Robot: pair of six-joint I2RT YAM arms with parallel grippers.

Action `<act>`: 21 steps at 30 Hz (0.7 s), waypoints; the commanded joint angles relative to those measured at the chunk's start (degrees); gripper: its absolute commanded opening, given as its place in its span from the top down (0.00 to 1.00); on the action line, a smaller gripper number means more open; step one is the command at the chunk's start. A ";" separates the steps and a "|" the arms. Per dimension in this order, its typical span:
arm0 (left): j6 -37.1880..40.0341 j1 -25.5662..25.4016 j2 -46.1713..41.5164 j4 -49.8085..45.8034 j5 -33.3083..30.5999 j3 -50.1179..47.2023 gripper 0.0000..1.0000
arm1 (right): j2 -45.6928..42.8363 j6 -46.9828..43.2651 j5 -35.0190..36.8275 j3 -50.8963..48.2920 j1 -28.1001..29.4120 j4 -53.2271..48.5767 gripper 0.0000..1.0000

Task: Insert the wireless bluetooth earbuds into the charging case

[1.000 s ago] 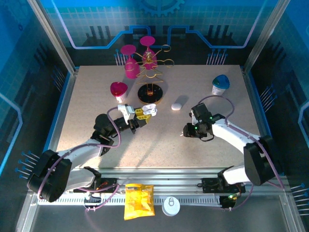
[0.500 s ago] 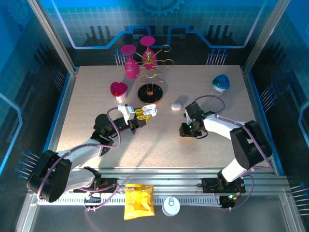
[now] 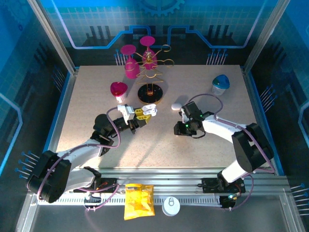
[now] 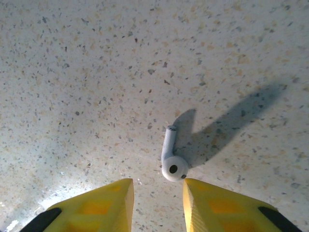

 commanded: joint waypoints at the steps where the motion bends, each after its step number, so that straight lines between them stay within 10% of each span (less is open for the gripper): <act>1: 0.09 0.61 -0.86 1.30 1.19 -0.40 0.81 | 0.24 -1.64 2.55 1.29 0.05 -2.24 0.68; 21: -0.33 0.63 -0.70 1.87 0.97 -0.93 0.81 | 7.05 -1.35 0.02 4.75 -0.12 -0.98 0.86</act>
